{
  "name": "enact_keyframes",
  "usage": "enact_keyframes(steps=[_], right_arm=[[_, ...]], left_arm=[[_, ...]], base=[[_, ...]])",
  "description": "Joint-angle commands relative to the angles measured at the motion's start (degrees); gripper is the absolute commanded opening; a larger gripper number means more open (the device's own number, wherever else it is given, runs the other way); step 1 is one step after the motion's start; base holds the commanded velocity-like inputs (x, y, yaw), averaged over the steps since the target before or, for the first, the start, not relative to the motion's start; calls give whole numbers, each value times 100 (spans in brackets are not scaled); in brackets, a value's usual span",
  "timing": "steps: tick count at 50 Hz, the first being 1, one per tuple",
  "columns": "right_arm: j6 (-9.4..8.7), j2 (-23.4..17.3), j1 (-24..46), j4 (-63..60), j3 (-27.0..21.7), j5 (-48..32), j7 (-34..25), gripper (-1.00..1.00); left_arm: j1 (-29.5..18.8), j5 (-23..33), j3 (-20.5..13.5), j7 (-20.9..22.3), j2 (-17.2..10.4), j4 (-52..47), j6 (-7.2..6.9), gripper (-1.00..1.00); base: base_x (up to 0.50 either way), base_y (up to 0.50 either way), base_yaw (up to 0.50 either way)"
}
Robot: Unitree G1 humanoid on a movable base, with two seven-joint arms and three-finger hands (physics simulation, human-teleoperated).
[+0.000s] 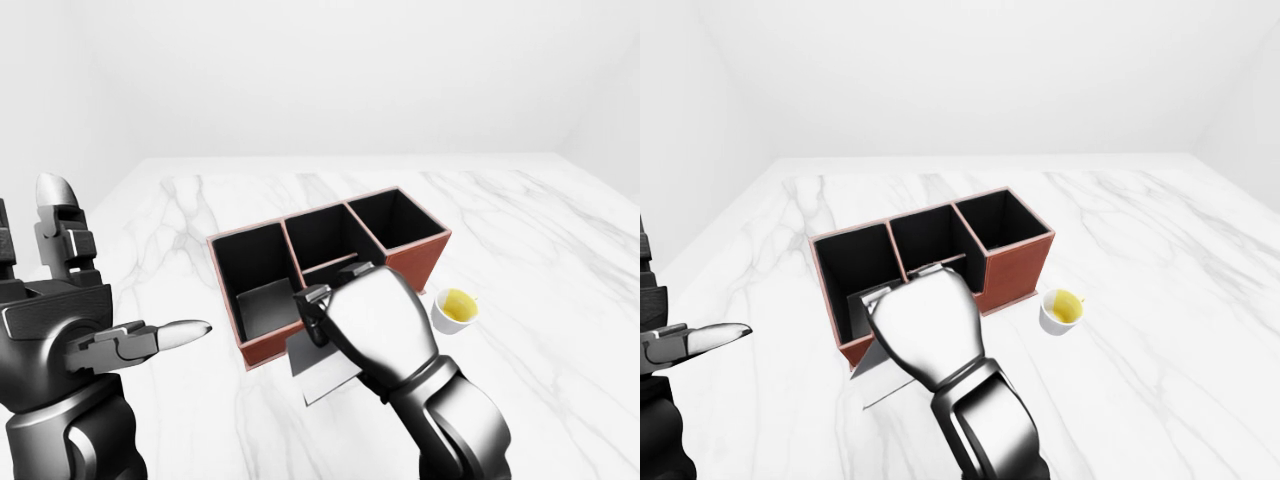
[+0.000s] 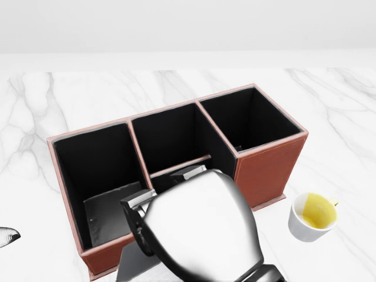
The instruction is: Pick up the book and place it in the front compartment of the caddy.
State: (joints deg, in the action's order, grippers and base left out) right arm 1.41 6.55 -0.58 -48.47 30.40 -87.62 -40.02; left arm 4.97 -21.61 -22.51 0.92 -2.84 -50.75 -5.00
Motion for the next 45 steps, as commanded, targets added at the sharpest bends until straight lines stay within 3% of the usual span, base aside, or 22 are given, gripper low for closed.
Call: enact_keyframes(steps=[1, 13, 17, 23, 35, 41, 45], right_arm=[[74, 491, 628, -134, -130, -28, 2, -100], [66, 726, 1070, -17, -385, 19, 2, -100], [-50, 1000, 1605, 185, -584, 33, 2, -100], [-50, 964, 1712, 342, -696, 102, 2, -100], [-494, 1065, 2601, 788, -1222, 263, 2, -100], [-641, 970, 2838, 1019, -1399, 401, 2, -100], [-641, 932, 2969, 1125, -1461, 465, 2, -100]], left_arm=[[-69, 497, 297, -70, 57, 476, 0, 100], [-65, 484, 288, -74, 57, 454, 0, 100], [-69, 486, 285, -70, 56, 495, 0, 100], [-82, 454, 248, -68, 43, 494, 0, 100], [-80, 475, 277, -79, 47, 480, 0, 100], [-90, 467, 272, -87, 39, 469, 0, 100], [-103, 459, 265, -92, 35, 459, 0, 100]], base=[[0, 0, 0], [0, 0, 0], [0, 0, 0], [0, 0, 0], [0, 0, 0], [0, 0, 0], [0, 0, 0]])
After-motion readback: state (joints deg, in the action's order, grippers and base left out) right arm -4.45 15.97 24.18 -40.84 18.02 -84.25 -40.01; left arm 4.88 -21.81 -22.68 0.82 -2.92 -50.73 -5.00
